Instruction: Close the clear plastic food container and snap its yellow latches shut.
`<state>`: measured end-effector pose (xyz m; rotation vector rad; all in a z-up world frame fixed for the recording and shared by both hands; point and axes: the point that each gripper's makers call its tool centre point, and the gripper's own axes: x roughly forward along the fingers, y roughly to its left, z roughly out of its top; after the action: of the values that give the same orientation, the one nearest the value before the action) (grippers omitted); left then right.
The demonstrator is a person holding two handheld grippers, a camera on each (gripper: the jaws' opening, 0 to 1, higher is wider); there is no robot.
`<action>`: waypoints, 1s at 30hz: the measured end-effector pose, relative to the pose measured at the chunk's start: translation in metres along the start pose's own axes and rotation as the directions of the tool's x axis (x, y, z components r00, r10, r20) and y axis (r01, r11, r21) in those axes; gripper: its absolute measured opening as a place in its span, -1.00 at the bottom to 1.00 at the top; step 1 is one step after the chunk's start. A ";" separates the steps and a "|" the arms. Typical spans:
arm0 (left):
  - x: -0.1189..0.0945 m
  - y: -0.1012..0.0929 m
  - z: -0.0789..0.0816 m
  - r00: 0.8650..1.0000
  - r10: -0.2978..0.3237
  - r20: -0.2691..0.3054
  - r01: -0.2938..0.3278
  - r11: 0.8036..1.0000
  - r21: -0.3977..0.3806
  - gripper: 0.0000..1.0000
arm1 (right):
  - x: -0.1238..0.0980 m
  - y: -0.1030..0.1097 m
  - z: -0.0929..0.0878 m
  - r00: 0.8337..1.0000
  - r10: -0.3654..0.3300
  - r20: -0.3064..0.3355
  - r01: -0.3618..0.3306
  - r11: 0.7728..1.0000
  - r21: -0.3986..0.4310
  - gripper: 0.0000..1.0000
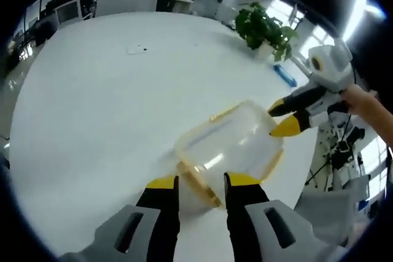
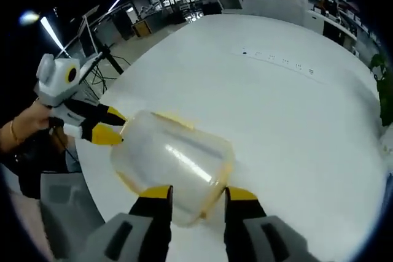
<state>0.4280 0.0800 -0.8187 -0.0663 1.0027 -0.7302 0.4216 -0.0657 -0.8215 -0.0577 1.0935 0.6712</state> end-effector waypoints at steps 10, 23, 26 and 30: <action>0.006 -0.004 -0.002 0.999 -0.034 -0.011 0.033 0.997 -0.073 -0.51 | 0.004 -0.001 -0.001 0.998 0.069 0.006 -0.069 0.988 0.134 -0.41; 0.011 -0.004 -0.003 0.995 -0.097 0.038 0.101 0.986 -0.133 -0.54 | 0.003 0.003 0.000 0.997 0.078 0.011 -0.079 0.979 0.187 -0.40; 0.010 -0.002 -0.003 0.994 -0.106 0.037 0.110 0.986 -0.127 -0.52 | 0.003 0.006 -0.003 0.997 0.079 0.007 -0.079 0.975 0.208 -0.39; 0.007 0.002 -0.004 0.992 -0.114 0.046 0.118 0.986 -0.120 -0.50 | 0.003 0.013 -0.009 0.995 0.095 0.023 -0.098 0.971 0.216 -0.39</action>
<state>0.4283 0.0784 -0.8262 -0.2464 1.0122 -0.7704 0.4084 -0.0575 -0.8245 0.1886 1.1574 0.6341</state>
